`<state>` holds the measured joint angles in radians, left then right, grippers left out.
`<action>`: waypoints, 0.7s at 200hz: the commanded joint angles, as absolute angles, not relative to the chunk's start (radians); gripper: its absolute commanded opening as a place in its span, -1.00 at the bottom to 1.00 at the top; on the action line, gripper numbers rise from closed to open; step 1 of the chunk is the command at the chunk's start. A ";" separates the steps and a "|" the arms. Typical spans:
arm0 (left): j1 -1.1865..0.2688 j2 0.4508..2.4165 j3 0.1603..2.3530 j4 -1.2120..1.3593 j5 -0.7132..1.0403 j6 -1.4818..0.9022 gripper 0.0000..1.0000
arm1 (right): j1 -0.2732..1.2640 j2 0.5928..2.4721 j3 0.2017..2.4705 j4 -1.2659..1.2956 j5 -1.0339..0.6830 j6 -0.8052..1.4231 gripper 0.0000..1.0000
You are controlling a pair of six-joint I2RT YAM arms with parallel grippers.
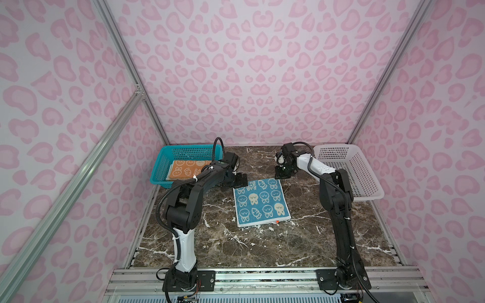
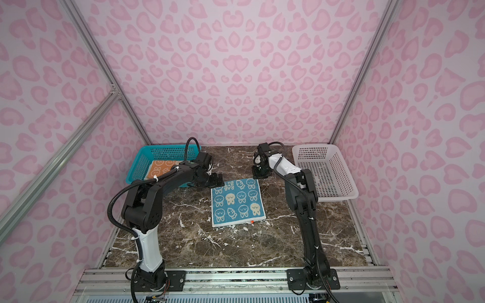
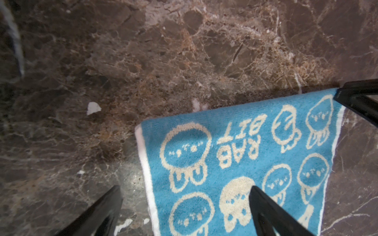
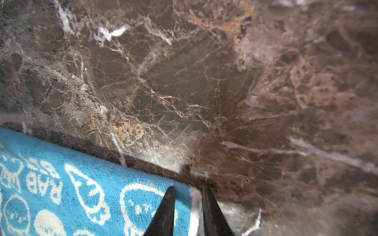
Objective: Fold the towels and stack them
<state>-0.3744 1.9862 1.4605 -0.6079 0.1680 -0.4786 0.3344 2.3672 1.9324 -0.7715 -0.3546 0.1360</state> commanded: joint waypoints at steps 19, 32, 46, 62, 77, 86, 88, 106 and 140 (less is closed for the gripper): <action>-0.373 1.979 1.441 -0.624 0.170 -0.469 0.96 | 0.334 2.381 1.889 -0.852 -0.345 0.146 -0.77; -0.374 1.977 1.434 -0.621 0.175 -0.469 0.96 | 0.331 2.378 1.884 -0.847 -0.350 0.150 -0.83; -0.374 1.979 1.434 -0.624 0.175 -0.468 0.96 | 0.325 2.377 1.885 -0.847 -0.353 0.157 -0.91; -0.374 1.983 1.440 -0.632 0.172 -0.467 0.96 | 0.315 2.369 1.884 -0.846 -0.362 0.161 -0.98; -0.373 1.989 1.454 -0.645 0.165 -0.463 0.96 | 0.304 2.355 1.880 -0.844 -0.366 0.166 -1.00; -0.373 1.996 1.467 -0.659 0.155 -0.457 0.96 | 0.298 2.345 1.875 -0.841 -0.373 0.167 -1.00; -0.373 1.999 1.471 -0.664 0.152 -0.455 0.96 | 0.297 2.343 1.874 -0.839 -0.374 0.167 -1.00; -0.373 2.021 1.504 -0.697 0.136 -0.435 0.96 | 0.287 2.329 1.872 -0.841 -0.388 0.167 -1.00; -0.372 2.059 1.547 -0.730 0.130 -0.408 0.97 | 0.279 2.323 1.874 -0.845 -0.396 0.163 -1.00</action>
<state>-0.3729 2.0365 1.5154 -0.6811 0.1490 -0.4412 0.2810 2.3245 1.8763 -0.8143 -0.3973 0.1654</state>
